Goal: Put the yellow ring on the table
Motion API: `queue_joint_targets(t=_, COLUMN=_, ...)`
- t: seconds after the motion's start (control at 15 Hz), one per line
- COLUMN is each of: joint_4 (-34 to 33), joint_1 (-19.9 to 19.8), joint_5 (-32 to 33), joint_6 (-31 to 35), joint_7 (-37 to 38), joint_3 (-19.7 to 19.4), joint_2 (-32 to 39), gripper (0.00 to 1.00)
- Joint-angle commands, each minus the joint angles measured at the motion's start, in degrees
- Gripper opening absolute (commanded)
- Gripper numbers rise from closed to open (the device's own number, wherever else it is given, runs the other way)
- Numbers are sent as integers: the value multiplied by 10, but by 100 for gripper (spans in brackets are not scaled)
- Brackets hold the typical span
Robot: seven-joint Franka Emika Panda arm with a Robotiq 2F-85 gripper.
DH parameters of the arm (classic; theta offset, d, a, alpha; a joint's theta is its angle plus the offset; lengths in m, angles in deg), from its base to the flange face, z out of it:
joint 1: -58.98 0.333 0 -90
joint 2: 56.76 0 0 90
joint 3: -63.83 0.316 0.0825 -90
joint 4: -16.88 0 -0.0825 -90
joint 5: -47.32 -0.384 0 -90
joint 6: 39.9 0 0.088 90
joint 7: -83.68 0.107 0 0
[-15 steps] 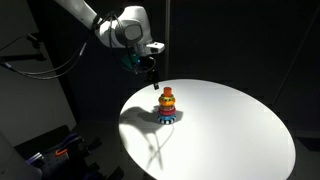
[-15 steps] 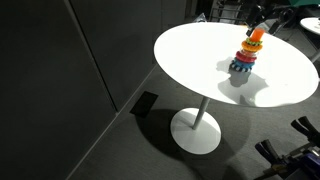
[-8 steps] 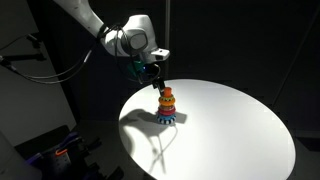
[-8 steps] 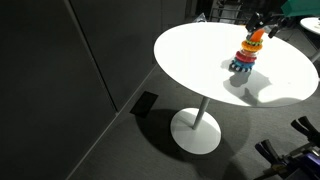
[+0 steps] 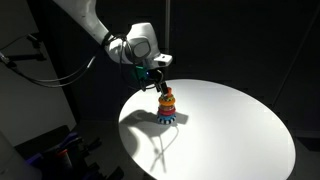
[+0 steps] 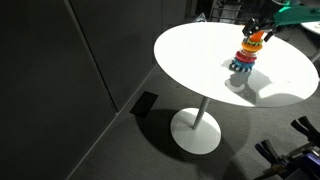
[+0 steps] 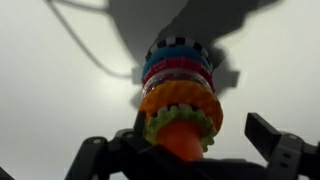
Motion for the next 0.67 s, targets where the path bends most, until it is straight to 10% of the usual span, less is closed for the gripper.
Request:
queue_joint_targets(t=0.0, joint_4=-19, joint_1=15, joint_5=22, joint_6=13, joint_7=24, joint_3=-21, joint_2=20, gripper=100)
queue_joint_targets(t=0.4, joint_4=-29, joint_1=28, joint_5=25, joint_6=28, joint_7=31, joint_3=-41, joint_2=33, gripper=100)
queue_joint_targets(t=0.6, joint_4=-31, joint_1=33, joint_5=23, joint_6=30, joint_7=34, joint_3=-45, joint_2=36, gripper=68)
